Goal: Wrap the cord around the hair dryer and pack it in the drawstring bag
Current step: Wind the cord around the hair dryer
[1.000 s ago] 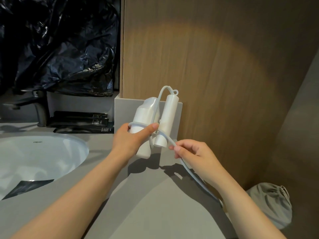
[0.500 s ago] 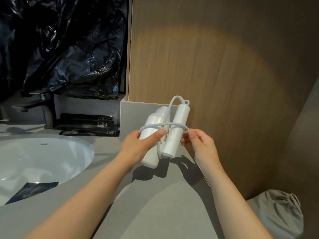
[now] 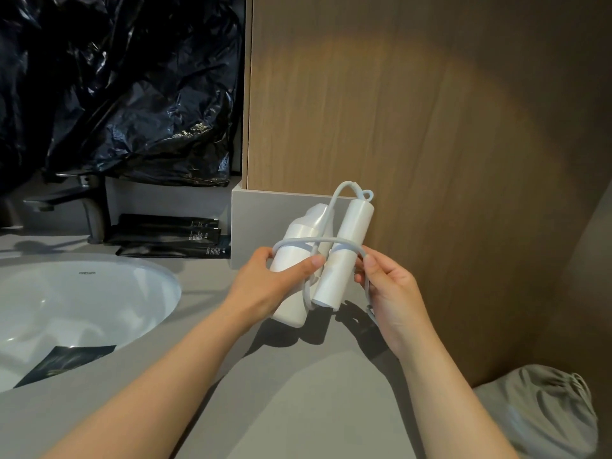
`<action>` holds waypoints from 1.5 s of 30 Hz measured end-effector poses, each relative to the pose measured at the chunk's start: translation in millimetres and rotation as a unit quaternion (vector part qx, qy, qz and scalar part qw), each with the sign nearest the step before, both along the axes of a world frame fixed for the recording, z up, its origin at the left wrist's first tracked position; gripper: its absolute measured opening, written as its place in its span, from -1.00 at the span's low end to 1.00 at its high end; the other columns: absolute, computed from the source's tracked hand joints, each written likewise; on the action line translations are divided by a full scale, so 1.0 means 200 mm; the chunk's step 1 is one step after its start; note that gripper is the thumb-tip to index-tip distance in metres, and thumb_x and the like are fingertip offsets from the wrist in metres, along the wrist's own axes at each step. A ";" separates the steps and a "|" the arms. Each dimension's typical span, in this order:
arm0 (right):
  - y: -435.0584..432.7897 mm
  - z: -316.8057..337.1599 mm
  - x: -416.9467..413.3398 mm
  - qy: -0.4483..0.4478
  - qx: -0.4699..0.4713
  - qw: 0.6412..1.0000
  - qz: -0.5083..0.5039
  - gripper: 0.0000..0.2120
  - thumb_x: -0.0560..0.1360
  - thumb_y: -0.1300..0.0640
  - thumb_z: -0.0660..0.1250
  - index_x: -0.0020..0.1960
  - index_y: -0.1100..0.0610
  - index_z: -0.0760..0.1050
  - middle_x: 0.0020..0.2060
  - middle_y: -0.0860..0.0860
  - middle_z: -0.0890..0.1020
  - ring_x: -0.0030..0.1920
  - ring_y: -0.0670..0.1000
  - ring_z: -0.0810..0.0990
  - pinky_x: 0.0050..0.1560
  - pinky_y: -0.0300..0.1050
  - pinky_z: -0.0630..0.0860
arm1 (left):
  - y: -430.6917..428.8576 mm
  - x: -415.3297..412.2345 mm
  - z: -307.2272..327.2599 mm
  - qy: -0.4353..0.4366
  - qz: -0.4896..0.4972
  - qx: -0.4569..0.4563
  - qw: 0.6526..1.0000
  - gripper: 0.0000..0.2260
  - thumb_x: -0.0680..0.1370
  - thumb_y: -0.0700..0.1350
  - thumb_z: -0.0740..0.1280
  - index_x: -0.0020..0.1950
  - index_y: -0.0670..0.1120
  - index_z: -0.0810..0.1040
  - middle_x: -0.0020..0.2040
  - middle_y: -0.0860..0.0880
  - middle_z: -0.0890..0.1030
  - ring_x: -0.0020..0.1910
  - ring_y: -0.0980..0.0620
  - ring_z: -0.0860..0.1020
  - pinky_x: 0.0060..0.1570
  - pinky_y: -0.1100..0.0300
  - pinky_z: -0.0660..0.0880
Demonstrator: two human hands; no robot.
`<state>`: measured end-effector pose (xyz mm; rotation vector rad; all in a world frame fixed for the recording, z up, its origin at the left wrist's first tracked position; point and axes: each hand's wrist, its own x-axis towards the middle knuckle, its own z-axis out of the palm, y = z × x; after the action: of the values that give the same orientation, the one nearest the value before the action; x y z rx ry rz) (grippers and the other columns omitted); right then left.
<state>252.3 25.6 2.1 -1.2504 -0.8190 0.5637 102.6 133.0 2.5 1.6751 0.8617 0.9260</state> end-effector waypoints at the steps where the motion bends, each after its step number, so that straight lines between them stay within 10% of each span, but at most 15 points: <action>1: 0.00 0.00 0.00 0.006 0.007 1.000 -0.005 -0.76 0.56 0.02 0.26 0.16 -0.01 0.60 -0.11 -0.12 0.69 0.03 -0.01 0.56 0.24 0.03 0.39 | -0.01 0.00 0.01 0.003 0.002 0.003 1.000 -0.16 0.02 0.44 0.41 0.17 0.03 0.40 0.04 0.08 0.56 -0.04 0.09 0.60 -0.19 0.14 0.55; 11: -0.01 0.00 -0.03 0.019 0.055 0.998 0.011 -0.65 0.37 -0.08 0.33 0.12 -0.04 0.59 -0.05 -0.08 0.70 0.07 0.01 0.63 0.24 -0.01 0.47 | 0.01 0.04 0.00 -0.025 0.106 0.040 0.993 -0.51 0.30 0.26 0.52 -0.07 -0.12 0.56 -0.15 0.01 0.65 -0.22 0.09 0.60 -0.34 0.21 0.41; 15: -0.01 0.00 -0.04 0.012 0.065 0.998 0.005 -0.59 0.36 -0.10 0.33 0.18 -0.01 0.53 0.00 -0.11 0.69 0.04 -0.11 0.66 0.21 -0.03 0.50 | -0.03 0.05 -0.02 -0.034 0.031 0.067 0.997 -0.36 0.39 0.35 0.35 -0.34 -0.28 0.39 -0.43 -0.01 0.39 -0.44 0.03 0.32 -0.37 0.19 0.24; 21: -0.02 0.01 -0.04 -0.015 0.081 0.996 -0.021 -0.60 0.39 -0.10 0.34 0.18 0.02 0.56 -0.04 -0.15 0.70 0.03 -0.16 0.66 0.08 -0.13 0.56 | -0.07 0.04 -0.01 0.037 -0.096 0.091 0.991 -0.42 0.08 0.40 0.38 -0.10 0.03 0.61 -0.31 0.17 0.63 -0.36 0.27 0.56 -0.42 0.43 0.41; 30: -0.02 -0.01 -0.04 -0.122 0.084 0.988 -0.033 -0.67 0.40 -0.10 0.28 0.01 0.08 0.61 -0.27 -0.13 0.66 -0.31 -0.13 0.56 -0.29 -0.37 0.53 | -0.04 0.00 0.00 -0.067 -0.186 -0.009 0.980 -0.24 0.26 0.33 0.41 0.13 -0.30 0.58 0.10 -0.33 0.62 0.10 -0.34 0.59 0.20 -0.20 0.46; 38: -0.03 -0.03 0.01 -0.133 -0.040 0.990 0.024 -0.63 0.53 -0.14 0.17 0.24 -0.03 0.53 -0.03 -0.12 0.65 -0.12 -0.09 0.58 -0.30 -0.45 0.50 | -0.05 -0.04 0.00 -0.062 -0.253 -0.027 0.965 -0.30 0.36 0.38 0.29 0.29 -0.09 0.55 0.24 -0.16 0.60 0.24 -0.19 0.56 0.32 -0.21 0.39; 45: -0.03 -0.02 0.01 -0.060 0.017 0.997 -0.047 -0.73 0.55 -0.02 0.26 0.12 0.07 0.62 -0.25 -0.13 0.69 -0.25 -0.12 0.62 -0.29 -0.37 0.56 | -0.09 0.00 0.03 -0.026 -0.195 0.064 0.978 -0.38 0.33 0.39 0.26 0.02 -0.13 0.59 -0.01 -0.11 0.66 0.03 -0.14 0.61 0.17 -0.16 0.51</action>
<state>253.4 20.2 -1.2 -1.2926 -0.8612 0.4007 103.5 115.0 8.2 1.8378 0.4192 0.7601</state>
